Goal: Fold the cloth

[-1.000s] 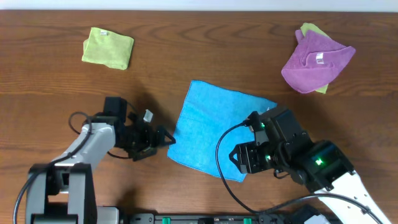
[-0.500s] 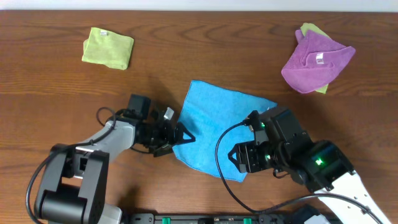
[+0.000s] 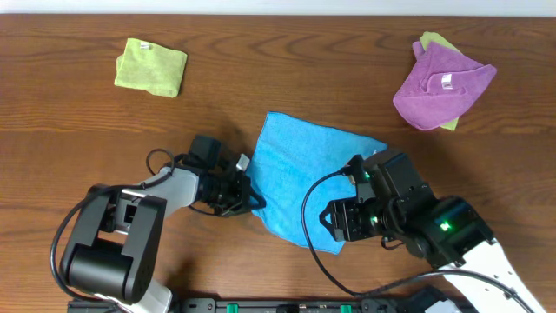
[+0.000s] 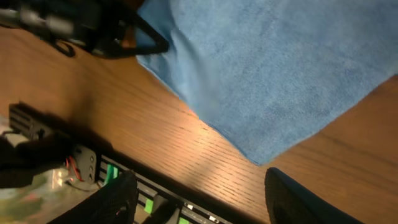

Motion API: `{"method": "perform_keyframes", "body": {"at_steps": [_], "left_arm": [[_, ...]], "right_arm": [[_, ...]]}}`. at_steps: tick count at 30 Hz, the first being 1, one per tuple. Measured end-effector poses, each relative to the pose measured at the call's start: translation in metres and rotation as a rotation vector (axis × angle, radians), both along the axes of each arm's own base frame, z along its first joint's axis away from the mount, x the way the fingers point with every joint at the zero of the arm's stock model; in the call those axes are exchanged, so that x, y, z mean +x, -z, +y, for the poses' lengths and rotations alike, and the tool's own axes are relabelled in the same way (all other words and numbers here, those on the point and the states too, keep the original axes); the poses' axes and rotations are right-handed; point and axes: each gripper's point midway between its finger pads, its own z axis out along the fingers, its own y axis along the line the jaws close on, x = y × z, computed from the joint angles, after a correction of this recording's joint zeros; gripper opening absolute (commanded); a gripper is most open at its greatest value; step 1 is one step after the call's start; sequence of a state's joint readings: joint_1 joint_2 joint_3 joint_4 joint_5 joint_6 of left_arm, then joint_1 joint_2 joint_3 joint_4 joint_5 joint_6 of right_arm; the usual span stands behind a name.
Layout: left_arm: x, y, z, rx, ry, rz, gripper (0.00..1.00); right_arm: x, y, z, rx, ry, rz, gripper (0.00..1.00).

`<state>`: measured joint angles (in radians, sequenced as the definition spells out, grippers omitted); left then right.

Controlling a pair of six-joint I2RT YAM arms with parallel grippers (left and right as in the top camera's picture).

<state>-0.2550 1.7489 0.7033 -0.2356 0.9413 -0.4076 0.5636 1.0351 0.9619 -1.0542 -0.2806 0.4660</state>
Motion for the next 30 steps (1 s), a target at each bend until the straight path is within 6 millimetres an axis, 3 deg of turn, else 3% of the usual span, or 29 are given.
{"method": "perform_keyframes", "body": {"at_steps": [7, 13, 22, 30], "left_arm": [[0.068, -0.056, -0.002, -0.126, -0.062, -0.135, 0.06], [0.099, -0.084, 0.01, -0.15, -0.111, -0.204, 0.06], [0.109, -0.082, 0.03, -0.126, -0.17, -0.197, 0.06], [0.113, -0.078, 0.038, -0.1, -0.191, -0.204, 0.06]], "right_arm": [[-0.011, 0.044, -0.007, 0.022, 0.113, 0.064, 0.68], [-0.027, 0.071, -0.012, 0.051, 0.174, 0.122, 0.7], [-0.025, 0.078, -0.002, 0.131, 0.212, 0.138, 0.7], [-0.022, 0.109, 0.019, 0.303, 0.258, 0.157, 0.72]]}}
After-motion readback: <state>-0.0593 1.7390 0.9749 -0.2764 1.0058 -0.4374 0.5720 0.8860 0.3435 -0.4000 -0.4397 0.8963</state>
